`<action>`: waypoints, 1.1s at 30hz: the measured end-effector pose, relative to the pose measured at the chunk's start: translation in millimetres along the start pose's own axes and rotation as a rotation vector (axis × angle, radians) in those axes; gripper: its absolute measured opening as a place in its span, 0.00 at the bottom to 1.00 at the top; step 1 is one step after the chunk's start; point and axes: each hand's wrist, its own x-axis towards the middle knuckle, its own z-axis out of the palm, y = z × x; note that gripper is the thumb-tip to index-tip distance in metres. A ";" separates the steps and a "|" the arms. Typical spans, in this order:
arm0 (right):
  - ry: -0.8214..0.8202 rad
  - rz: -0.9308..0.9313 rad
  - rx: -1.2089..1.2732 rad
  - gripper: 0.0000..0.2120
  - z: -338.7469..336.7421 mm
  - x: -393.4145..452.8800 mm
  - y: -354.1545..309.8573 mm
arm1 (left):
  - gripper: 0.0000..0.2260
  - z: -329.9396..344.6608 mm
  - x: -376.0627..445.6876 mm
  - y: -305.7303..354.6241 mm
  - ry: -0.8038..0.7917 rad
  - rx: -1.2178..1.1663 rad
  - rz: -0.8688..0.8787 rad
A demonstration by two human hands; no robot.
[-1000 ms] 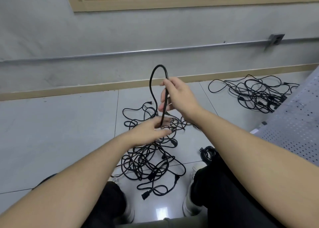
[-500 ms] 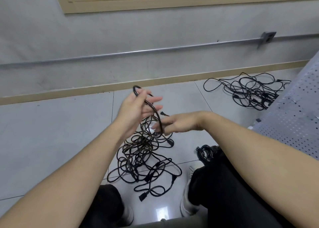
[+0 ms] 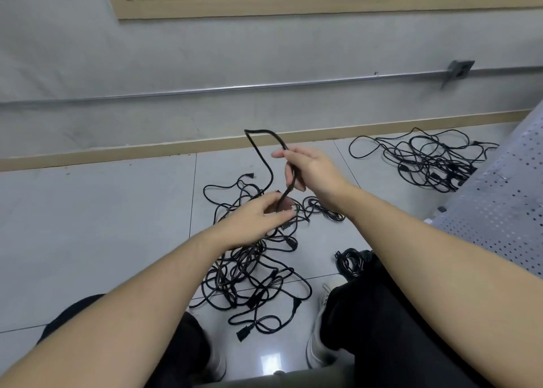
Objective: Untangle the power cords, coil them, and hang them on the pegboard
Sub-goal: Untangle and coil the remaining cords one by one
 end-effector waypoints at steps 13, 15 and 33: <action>-0.406 0.262 -0.494 0.30 -10.6 -1.9 30.8 | 0.10 -13.4 10.6 24.3 0.407 -0.500 0.029; -0.537 0.324 -0.619 0.23 -7.2 -4.9 37.1 | 0.09 -18.4 11.1 26.8 0.440 -0.612 0.043; 0.078 -0.068 -0.208 0.09 8.6 18.0 29.4 | 0.07 15.2 33.7 -33.2 0.149 0.096 -0.154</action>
